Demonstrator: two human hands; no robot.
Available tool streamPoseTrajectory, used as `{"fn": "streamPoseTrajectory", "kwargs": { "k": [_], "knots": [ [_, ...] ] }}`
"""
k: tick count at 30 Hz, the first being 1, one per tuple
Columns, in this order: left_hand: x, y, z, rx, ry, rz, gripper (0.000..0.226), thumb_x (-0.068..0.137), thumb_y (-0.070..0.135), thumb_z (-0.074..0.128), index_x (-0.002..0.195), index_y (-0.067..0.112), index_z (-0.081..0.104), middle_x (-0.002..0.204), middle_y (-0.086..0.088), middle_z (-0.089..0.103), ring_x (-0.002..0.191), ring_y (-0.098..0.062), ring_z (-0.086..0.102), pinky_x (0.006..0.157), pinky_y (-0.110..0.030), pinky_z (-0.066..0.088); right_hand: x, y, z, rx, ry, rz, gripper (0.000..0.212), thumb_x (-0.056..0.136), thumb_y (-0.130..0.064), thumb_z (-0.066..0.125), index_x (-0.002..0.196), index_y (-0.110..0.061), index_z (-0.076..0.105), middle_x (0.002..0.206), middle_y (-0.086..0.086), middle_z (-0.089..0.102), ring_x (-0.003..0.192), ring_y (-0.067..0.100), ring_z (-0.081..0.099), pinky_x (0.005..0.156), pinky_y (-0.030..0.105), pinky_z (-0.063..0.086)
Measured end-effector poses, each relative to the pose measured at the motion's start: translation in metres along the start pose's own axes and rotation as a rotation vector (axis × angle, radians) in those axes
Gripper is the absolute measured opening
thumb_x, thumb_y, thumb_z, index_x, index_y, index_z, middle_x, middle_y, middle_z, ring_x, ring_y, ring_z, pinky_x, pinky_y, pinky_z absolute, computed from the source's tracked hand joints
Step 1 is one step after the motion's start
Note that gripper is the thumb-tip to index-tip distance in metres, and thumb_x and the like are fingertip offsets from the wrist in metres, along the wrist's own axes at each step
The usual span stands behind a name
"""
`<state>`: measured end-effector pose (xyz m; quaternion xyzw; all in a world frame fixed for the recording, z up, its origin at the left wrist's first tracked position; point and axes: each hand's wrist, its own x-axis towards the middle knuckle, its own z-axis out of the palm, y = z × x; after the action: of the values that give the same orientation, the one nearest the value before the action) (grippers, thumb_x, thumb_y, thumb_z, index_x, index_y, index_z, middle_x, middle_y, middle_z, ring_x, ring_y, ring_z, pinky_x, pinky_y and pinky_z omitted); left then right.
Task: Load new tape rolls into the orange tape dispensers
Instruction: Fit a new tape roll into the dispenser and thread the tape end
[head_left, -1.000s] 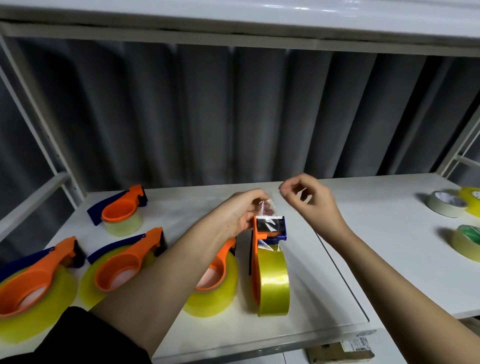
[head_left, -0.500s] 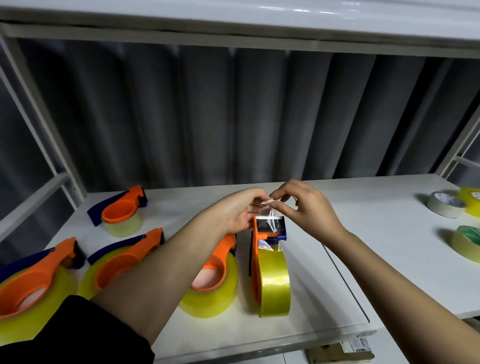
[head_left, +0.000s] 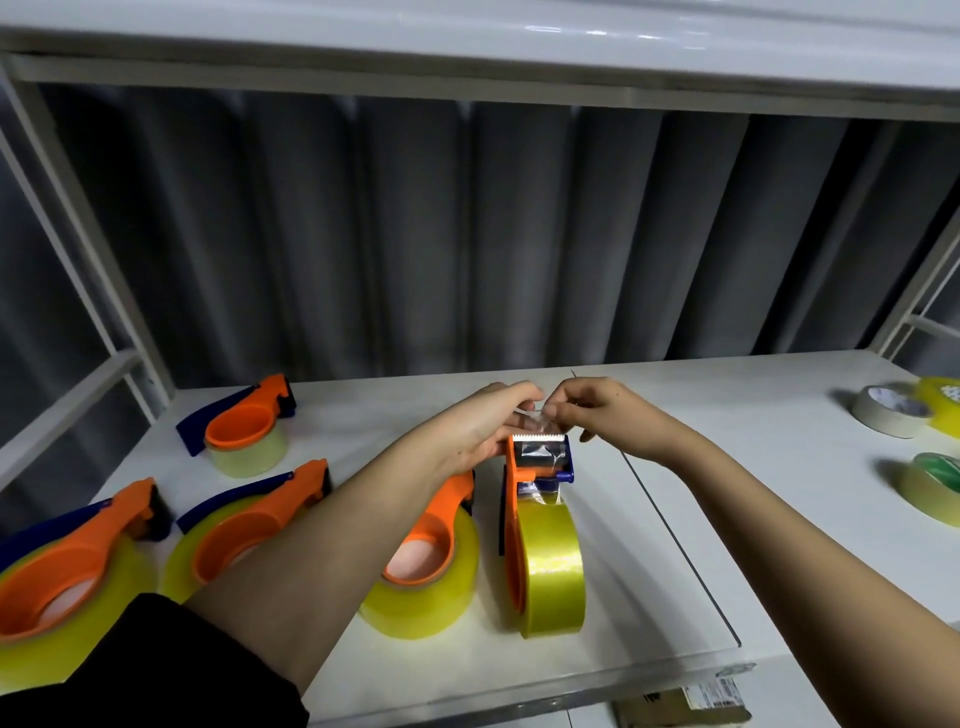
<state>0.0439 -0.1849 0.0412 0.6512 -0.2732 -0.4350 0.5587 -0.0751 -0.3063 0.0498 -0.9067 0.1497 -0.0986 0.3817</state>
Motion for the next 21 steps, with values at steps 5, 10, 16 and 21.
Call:
{"fn": "streamPoseTrajectory", "kwargs": {
  "k": [5, 10, 16, 21],
  "knots": [
    [-0.001, -0.002, -0.001, -0.022, -0.024, 0.007, 0.012, 0.091, 0.023, 0.052, 0.095, 0.011, 0.052, 0.096, -0.013, 0.067, 0.089, -0.022, 0.064, 0.092, -0.037, 0.049, 0.009, -0.002, -0.006, -0.01, -0.179, 0.093, 0.026, 0.1, -0.023, 0.046, 0.105, -0.002, 0.06, 0.096, 0.004, 0.068, 0.084, 0.011, 0.062, 0.068, 0.021, 0.048],
    [0.0, -0.003, -0.001, -0.001, -0.023, 0.025, 0.006, 0.089, 0.017, 0.051, 0.09, 0.012, 0.053, 0.096, -0.015, 0.067, 0.091, -0.025, 0.064, 0.086, -0.036, 0.05, 0.015, -0.005, -0.007, 0.035, -0.253, 0.139, 0.02, 0.101, -0.02, 0.043, 0.1, -0.008, 0.059, 0.095, 0.004, 0.066, 0.083, 0.013, 0.058, 0.067, 0.022, 0.047],
    [0.001, -0.007, 0.003, 0.051, 0.035, 0.035, 0.008, 0.089, 0.02, 0.053, 0.094, 0.013, 0.052, 0.099, -0.015, 0.064, 0.095, -0.026, 0.062, 0.084, -0.035, 0.051, 0.018, -0.003, -0.004, 0.147, -0.296, 0.24, 0.028, 0.099, -0.019, 0.045, 0.115, -0.003, 0.062, 0.104, 0.009, 0.068, 0.089, 0.014, 0.06, 0.069, 0.023, 0.05],
    [-0.005, -0.009, 0.002, 0.056, 0.049, -0.004, 0.014, 0.089, 0.02, 0.048, 0.098, 0.01, 0.051, 0.098, -0.016, 0.062, 0.087, -0.023, 0.06, 0.076, -0.03, 0.05, 0.019, -0.004, -0.003, 0.184, -0.375, 0.267, 0.024, 0.098, -0.016, 0.044, 0.104, -0.006, 0.065, 0.099, 0.007, 0.066, 0.09, 0.015, 0.06, 0.074, 0.026, 0.05]
  ]
}}
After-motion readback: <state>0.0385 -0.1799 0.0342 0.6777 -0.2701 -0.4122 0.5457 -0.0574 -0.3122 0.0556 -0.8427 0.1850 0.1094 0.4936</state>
